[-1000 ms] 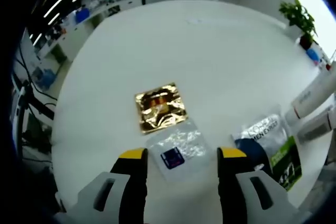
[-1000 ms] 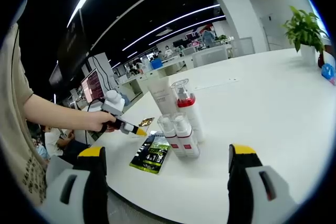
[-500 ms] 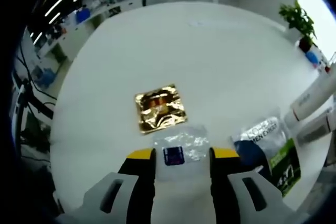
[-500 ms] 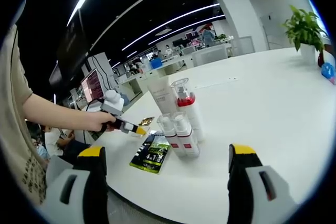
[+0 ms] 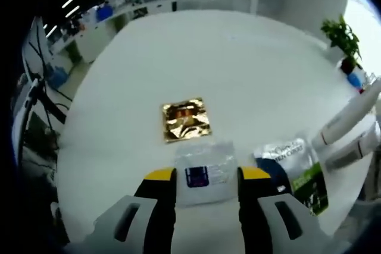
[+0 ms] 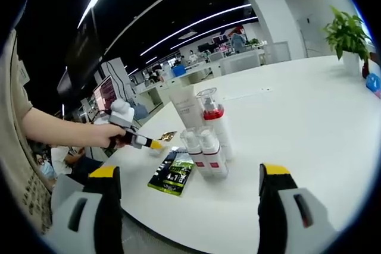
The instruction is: Arrange the skincare products in the storage area until every visible bottle or jar stands upright without overlapping.
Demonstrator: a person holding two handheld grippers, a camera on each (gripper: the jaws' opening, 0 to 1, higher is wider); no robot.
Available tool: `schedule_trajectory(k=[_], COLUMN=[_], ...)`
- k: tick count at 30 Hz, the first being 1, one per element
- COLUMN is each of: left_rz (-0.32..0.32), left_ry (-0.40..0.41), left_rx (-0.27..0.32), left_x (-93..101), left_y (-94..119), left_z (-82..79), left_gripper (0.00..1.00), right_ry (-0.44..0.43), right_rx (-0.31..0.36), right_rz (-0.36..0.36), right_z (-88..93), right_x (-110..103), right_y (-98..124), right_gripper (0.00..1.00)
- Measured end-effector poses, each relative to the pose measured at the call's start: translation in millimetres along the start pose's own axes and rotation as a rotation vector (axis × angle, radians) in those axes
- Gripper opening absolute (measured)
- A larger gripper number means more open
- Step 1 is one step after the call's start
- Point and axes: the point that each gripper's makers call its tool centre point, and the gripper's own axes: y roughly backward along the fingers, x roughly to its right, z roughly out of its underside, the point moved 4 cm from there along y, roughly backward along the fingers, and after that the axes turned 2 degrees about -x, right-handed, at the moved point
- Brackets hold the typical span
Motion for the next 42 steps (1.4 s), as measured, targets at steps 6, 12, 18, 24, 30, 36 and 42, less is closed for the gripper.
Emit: schedule_trajectory(k=[6, 12, 18, 24, 30, 36, 42], left_rz=[0.036, -0.011, -0.027, -0.034, -0.044, -0.039, -0.024], left_ry=[0.112, 0.074, 0.087, 0.102, 0.109, 0.095, 0.084], left_rx=[0.046, 0.034, 0.024, 0.030, 0.033, 0.026, 0.011], left_x=[7.2, 3.4, 5.6, 4.0, 3.2, 12.9, 24.0], left_y=[20.3, 28.8, 36.0, 44.0, 48.3, 49.3, 44.3], left_z=[12.9, 39.0, 61.8, 70.5, 75.3, 82.8, 89.9], left_gripper=[0.38, 0.38, 0.38, 0.38, 0.38, 0.38, 0.38], right_ry=[0.011, 0.019, 0.025, 0.037, 0.044, 0.043, 0.041], right_rx=[-0.002, -0.006, -0.009, -0.015, -0.015, -0.009, -0.003], right_rz=[-0.007, -0.015, -0.020, -0.034, -0.040, -0.036, -0.028], right_z=[0.1, 1.0, 1.9, 2.5, 2.5, 2.0, 1.5], right_x=[-1.8, -5.3, -6.3, -10.3, -12.1, -11.4, -10.5], right_y=[-0.1, 0.3, 0.9, 0.7, 1.3, 2.3, 2.7], right_gripper=[0.96, 0.96, 0.96, 0.96, 0.96, 0.96, 0.95])
